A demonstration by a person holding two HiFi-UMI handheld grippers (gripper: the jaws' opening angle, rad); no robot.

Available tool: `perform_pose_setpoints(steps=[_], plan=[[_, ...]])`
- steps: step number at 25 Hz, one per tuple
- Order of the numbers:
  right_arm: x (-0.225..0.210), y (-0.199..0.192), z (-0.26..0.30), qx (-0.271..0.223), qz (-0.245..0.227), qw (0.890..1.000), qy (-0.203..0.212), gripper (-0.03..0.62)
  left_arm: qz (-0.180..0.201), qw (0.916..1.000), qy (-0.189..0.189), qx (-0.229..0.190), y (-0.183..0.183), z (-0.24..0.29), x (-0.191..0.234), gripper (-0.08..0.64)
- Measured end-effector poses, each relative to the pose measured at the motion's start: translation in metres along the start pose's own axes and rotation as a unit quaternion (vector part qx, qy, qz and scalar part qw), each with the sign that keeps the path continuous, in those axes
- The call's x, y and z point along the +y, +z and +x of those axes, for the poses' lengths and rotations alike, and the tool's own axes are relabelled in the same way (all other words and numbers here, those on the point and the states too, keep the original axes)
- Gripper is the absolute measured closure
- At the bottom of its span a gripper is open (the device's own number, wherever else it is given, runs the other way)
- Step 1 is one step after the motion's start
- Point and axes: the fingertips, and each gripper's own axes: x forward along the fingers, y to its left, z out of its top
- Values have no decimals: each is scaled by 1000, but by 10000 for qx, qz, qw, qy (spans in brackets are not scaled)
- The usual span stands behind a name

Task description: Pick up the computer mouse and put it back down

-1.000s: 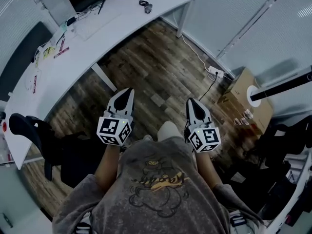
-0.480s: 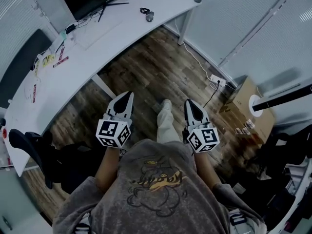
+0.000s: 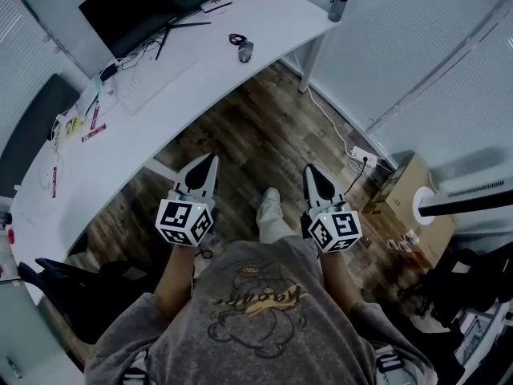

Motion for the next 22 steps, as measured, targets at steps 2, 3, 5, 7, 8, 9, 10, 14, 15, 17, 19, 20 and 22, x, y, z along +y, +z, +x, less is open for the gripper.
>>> perform_pose_setpoints(steps=[2,3,5,7,8,9,10,14,15,17,19,20,22], plan=[[-21,11,22,59,11,10000,68,585,-16,10000,61,10,10,30,4,543],[-32,17,33,92,20,9999,99,586,-37,10000,83,6,15,45,5,543],[-53,28,55,139,31,9998,153,585,-75,9999,119,-24,25,74,8,543],[-73,38,76,171,21,9996,212,584,-105,9997,197,-62,33,99,14,543],[-82,41,87,186,17,9995,244,584,-118,9996,253,-77,36,110,17,543],[-90,45,97,205,19,9994,272,584,-125,9994,303,-93,39,121,21,543],[-98,47,106,227,24,9993,298,584,-127,9993,342,-113,42,131,23,543],[-121,56,136,306,41,9984,467,586,-114,9983,541,-178,51,159,30,543],[-124,58,143,316,36,9982,514,584,-108,9980,603,-180,52,163,32,543],[-127,60,155,336,48,9976,597,586,-109,9972,728,-158,54,171,38,543],[-129,61,164,374,70,9971,661,584,-119,9963,845,-129,55,177,42,543],[-130,61,168,395,80,9968,688,584,-139,9958,892,-131,56,179,44,543],[-130,60,177,418,105,9964,725,586,-201,9952,941,-182,60,185,48,543]])
